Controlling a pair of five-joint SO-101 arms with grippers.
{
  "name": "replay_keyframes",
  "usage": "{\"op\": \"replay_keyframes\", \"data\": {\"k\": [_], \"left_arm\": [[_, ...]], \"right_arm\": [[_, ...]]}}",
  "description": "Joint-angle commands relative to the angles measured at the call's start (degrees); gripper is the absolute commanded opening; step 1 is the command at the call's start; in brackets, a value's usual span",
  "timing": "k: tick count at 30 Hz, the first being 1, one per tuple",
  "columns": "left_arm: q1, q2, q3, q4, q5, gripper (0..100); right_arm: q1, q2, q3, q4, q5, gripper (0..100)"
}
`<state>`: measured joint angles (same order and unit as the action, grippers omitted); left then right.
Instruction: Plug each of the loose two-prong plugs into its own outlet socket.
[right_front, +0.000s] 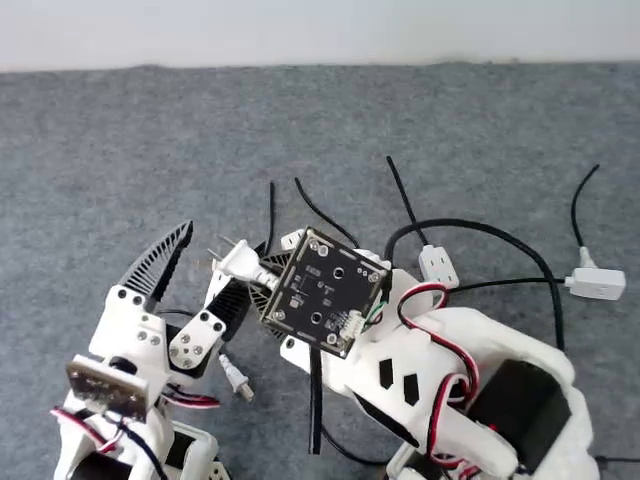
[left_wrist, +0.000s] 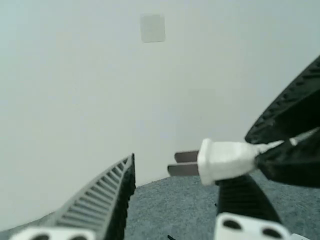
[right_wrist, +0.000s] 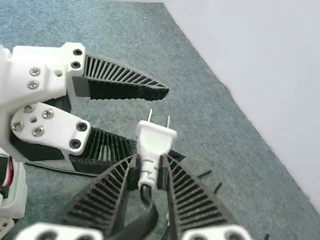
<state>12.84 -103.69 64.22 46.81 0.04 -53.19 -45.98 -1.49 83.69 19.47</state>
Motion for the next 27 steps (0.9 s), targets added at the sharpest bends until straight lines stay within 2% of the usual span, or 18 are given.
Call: {"op": "replay_keyframes", "data": {"k": [1, 14, 22, 27], "left_arm": [[-0.62, -0.79, 0.57, -0.44, -0.62, 25], [-0.62, -0.79, 7.96, -7.56, -2.9, 25], [-0.62, -0.79, 9.19, -8.35, -3.16, 25], [-3.69, -0.7, 14.29, -16.26, -5.01, 25]], "right_arm": [[2.33, -3.38, 1.85, -0.4, 2.9, 0.8], [12.7, -5.76, 2.11, -1.89, 5.45, 0.8], [25.45, -5.32, -0.35, -0.31, 11.25, 0.8], [33.45, -3.38, -1.05, 4.26, 12.04, 0.8]]}}
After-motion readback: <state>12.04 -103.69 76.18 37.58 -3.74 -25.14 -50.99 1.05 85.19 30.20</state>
